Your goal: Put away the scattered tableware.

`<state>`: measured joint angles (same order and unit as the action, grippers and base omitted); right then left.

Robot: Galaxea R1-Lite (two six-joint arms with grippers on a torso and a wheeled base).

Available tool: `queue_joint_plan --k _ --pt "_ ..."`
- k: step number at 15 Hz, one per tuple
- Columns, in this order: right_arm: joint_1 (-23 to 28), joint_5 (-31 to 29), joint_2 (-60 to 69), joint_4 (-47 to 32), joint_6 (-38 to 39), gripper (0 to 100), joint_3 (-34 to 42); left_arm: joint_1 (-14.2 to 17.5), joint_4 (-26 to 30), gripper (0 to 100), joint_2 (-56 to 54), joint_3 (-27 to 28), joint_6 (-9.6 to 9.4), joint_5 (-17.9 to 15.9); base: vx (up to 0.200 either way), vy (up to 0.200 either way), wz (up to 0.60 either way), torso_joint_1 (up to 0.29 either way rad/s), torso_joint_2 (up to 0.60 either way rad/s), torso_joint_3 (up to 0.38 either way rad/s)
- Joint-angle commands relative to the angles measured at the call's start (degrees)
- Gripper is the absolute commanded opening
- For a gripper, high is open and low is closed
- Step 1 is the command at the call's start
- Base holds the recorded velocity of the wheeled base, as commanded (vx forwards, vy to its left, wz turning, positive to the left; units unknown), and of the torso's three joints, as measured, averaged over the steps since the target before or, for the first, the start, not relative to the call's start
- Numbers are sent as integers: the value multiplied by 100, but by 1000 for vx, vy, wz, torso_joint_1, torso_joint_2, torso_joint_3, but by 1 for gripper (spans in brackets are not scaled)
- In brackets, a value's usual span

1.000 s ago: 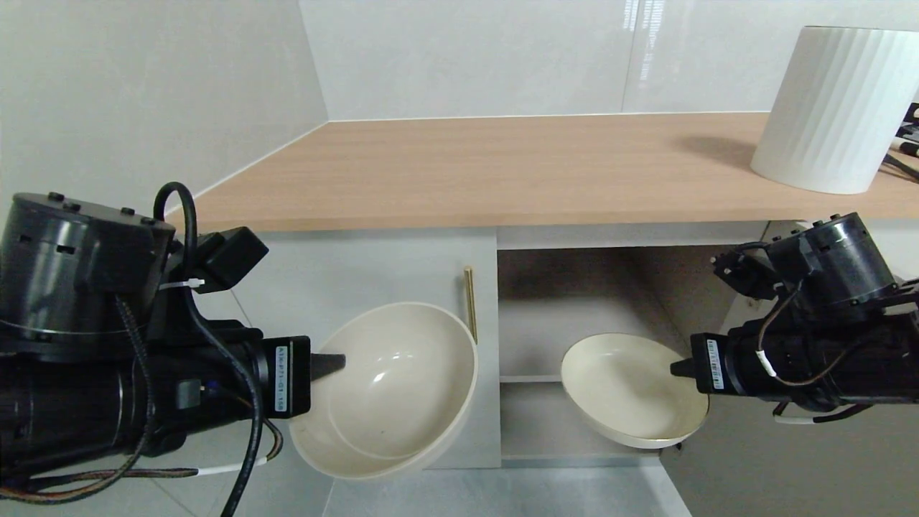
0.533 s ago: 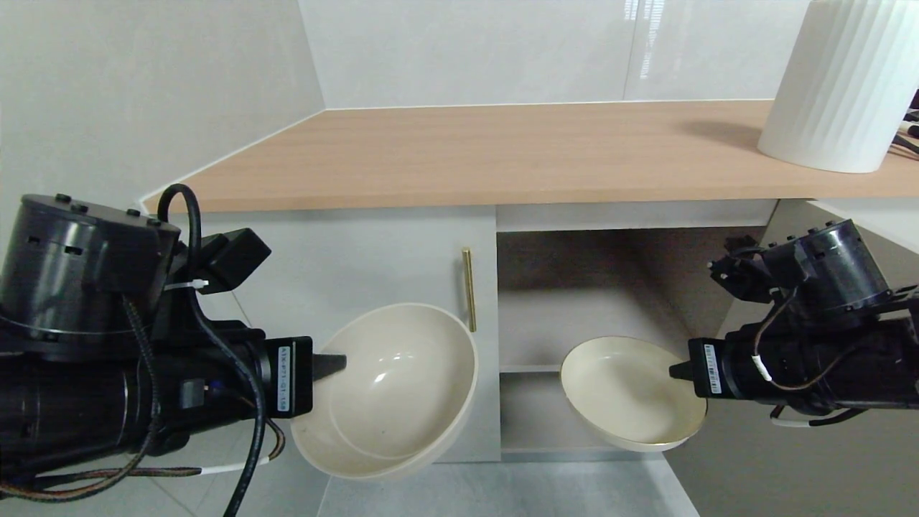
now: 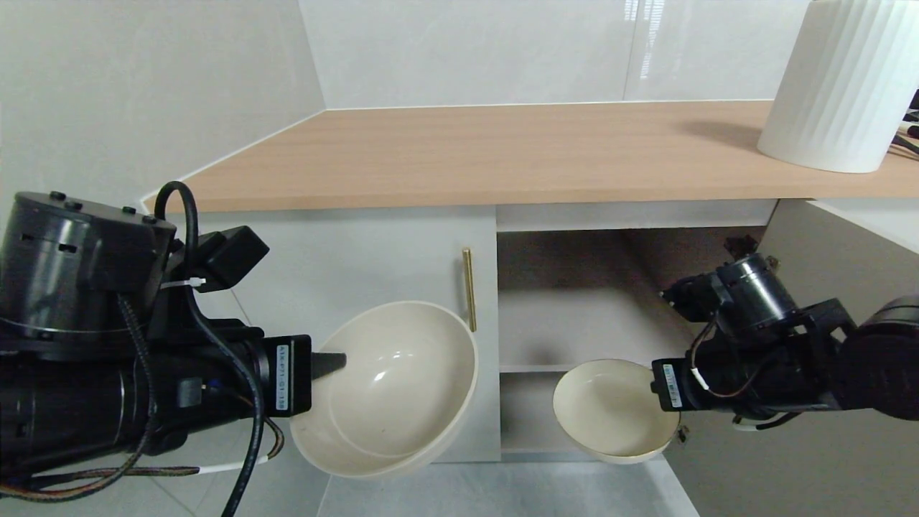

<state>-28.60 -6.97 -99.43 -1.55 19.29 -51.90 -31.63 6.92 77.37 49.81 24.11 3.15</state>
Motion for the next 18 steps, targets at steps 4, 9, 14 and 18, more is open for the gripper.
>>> queue_joint_plan --k 4,9,14,18 --pt "39 -23 -1949 1798 357 0 -84 -1 2 0 32 2 6 2 0 0 0 0 0 0" --pt "381 -568 -2881 2053 884 0 -928 -1 2 0 41 2 6 2 0 0 0 0 0 0" --pt "733 -1113 -3461 2044 1183 0 -1842 -1 2 0 85 -6 6 2 0 0 0 0 0 0" --pt "961 -1746 -3830 2044 1209 0 -2246 -1 2 0 67 -6 6 2 0 0 0 0 0 0"
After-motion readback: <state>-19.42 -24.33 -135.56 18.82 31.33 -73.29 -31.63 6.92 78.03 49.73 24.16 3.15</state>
